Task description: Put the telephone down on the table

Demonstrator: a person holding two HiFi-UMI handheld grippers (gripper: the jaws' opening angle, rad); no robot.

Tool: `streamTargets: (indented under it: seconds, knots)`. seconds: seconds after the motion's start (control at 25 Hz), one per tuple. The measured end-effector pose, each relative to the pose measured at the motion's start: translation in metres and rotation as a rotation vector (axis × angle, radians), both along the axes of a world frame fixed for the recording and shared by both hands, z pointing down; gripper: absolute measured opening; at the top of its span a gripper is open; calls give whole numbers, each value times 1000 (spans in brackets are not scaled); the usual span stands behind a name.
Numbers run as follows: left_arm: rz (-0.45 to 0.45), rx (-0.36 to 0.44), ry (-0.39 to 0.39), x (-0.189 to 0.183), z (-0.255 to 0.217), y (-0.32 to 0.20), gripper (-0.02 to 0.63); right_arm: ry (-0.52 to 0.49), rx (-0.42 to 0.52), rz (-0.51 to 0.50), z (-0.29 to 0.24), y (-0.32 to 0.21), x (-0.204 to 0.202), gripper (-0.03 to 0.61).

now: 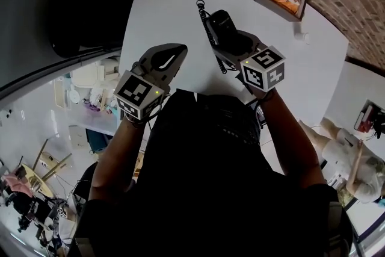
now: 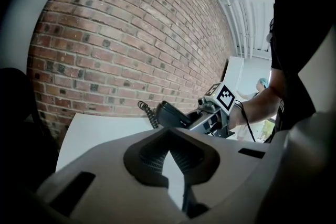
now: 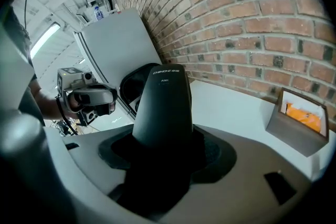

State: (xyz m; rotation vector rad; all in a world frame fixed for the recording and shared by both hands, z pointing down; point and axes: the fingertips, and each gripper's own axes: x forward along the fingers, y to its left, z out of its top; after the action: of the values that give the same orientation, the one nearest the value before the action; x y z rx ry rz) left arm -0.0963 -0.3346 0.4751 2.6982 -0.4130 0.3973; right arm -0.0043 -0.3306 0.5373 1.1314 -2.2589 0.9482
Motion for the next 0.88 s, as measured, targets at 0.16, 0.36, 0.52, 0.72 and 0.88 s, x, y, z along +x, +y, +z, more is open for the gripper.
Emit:
streamTargets:
  seconds: [0.16, 0.36, 0.52, 0.72, 0.88]
  knots:
    - [-19, -23, 0, -4, 8, 5, 8, 18, -44, -18, 26, 4, 0, 275]
    - [-51, -23, 13, -7, 8, 0, 8, 26, -90, -25, 54, 4, 3, 275]
    - [-62, -32, 7, -10, 12, -3, 8, 44, -115, -38, 70, 0, 0, 275]
    - [-73, -47, 2, -14, 17, 1, 8, 59, -157, -62, 99, 1, -4, 275]
    - [-92, -65, -2, -21, 24, -3, 8, 78, -199, -77, 125, 1, -7, 275]
